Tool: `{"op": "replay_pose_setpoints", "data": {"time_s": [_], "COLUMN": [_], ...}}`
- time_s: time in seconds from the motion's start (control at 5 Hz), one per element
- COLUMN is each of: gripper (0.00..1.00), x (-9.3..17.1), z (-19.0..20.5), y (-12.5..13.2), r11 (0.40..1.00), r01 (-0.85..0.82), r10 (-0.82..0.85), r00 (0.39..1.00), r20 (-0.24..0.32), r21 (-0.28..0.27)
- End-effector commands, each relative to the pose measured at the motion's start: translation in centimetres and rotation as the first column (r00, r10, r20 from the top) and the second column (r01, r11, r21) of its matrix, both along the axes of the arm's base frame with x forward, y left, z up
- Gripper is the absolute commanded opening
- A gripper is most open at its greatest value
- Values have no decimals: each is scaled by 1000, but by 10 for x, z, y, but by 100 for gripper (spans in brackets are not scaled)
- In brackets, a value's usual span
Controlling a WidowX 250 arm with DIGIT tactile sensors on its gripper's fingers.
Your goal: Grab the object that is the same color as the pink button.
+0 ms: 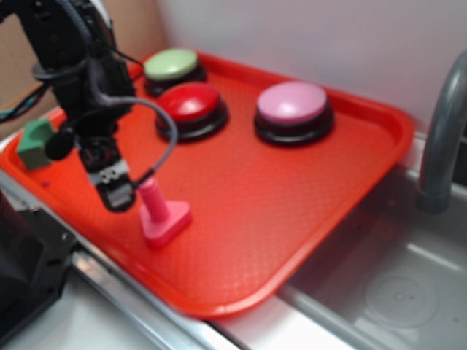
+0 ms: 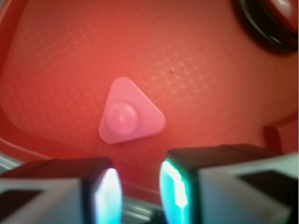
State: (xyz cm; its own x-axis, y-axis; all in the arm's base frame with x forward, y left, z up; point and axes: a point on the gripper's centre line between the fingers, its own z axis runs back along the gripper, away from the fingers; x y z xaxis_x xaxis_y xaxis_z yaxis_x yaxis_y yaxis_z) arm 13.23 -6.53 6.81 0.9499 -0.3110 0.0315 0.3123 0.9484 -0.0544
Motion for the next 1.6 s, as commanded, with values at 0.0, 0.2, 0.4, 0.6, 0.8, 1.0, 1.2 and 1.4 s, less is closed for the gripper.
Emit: {"op": "replay_pose_setpoints", "data": {"time_s": [0.0, 0.2, 0.4, 0.6, 0.8, 1.0, 1.2, 1.4], "gripper": [100, 100, 100, 0, 0, 0, 0, 0], "x": [19, 21, 21, 20, 21, 21, 19, 17], "z": [-12, -15, -17, -20, -23, -24, -17, 28], "y": [-17, -18, -19, -19, -20, -19, -17, -11], "r11": [999, 998, 999, 999, 999, 999, 999, 999], "r01": [41, 48, 51, 39, 36, 39, 31, -42], "r10": [-39, -47, -50, -38, -35, -38, -30, 41], "r00": [998, 998, 997, 997, 997, 997, 998, 995], "r20": [55, 51, 52, 62, 65, 60, 60, 88], "r21": [-31, -28, -20, -15, -16, -15, -19, 11]}}
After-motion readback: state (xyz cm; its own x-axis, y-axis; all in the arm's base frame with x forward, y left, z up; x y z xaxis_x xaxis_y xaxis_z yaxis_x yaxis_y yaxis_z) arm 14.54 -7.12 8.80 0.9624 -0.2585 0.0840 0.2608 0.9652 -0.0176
